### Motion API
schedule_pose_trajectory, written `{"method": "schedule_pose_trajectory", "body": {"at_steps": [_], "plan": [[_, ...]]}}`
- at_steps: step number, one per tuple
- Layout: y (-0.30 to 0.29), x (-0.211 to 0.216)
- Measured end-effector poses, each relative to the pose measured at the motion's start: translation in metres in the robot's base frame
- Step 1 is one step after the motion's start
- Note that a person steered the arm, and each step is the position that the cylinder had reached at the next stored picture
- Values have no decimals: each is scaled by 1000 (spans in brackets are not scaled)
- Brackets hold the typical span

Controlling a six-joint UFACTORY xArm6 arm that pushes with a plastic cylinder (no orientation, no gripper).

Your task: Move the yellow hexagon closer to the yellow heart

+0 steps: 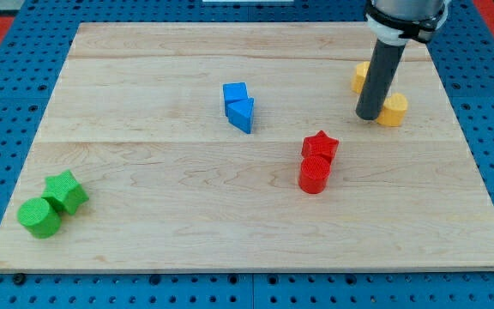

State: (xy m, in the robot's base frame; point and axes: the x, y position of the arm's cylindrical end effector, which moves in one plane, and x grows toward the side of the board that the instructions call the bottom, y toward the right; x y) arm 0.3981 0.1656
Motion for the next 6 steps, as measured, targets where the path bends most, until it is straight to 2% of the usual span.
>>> {"method": "schedule_pose_trajectory", "body": {"at_steps": [1,2,3,6], "plan": [[-45,-11],[-75,-58],[-72,-103],[-17,-89]]}}
